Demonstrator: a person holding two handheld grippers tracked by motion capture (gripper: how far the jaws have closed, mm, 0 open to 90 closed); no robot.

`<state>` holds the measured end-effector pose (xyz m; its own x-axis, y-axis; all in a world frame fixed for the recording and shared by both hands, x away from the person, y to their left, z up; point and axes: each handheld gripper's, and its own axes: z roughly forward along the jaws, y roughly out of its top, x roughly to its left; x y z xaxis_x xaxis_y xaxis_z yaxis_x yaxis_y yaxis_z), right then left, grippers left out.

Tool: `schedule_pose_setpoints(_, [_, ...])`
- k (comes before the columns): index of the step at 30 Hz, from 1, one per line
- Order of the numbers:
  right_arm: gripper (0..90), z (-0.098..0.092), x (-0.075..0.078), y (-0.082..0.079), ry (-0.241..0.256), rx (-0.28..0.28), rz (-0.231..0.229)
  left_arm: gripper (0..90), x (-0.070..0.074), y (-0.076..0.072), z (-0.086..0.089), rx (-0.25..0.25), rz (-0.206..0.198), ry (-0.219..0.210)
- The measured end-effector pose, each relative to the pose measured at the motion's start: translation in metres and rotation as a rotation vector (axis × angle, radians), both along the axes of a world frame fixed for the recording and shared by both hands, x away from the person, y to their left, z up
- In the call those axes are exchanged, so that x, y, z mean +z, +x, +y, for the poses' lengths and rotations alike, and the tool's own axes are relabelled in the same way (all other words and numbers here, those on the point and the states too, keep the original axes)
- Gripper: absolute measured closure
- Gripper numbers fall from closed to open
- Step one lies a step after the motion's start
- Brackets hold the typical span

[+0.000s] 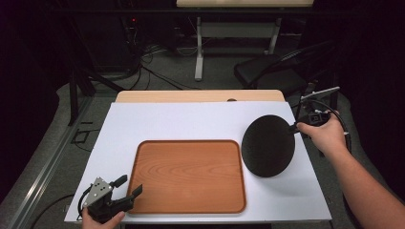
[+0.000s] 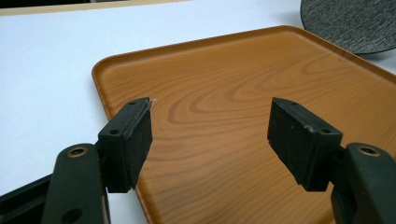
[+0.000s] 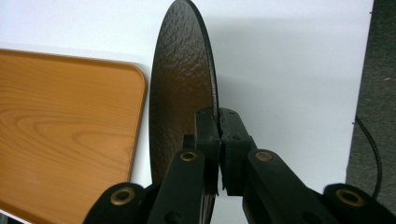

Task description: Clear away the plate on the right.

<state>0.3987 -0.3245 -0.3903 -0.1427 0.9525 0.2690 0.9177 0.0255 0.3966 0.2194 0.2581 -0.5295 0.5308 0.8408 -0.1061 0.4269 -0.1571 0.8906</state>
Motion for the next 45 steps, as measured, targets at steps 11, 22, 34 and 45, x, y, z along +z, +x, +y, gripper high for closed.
schedule_pose_setpoints(11, [87.4,-0.009,0.021,-0.005,0.04,-0.01,-0.019,30.9,0.0,0.001,-0.001,-0.001,0.007,-0.002])
schedule_pose_setpoints(22, [87.1,0.019,0.042,-0.006,0.03,0.047,-0.046,30.9,0.0,0.001,0.0,-0.005,-0.001,-0.01])
schedule_pose_setpoints(34, [86.9,0.128,0.019,0.007,0.124,0.271,-0.024,30.9,0.001,0.0,0.001,0.0,-0.005,-0.015])
schedule_pose_setpoints(45, [86.8,0.209,-0.003,0.005,0.171,0.415,0.008,30.9,0.001,-0.001,0.002,-0.002,-0.006,-0.021])
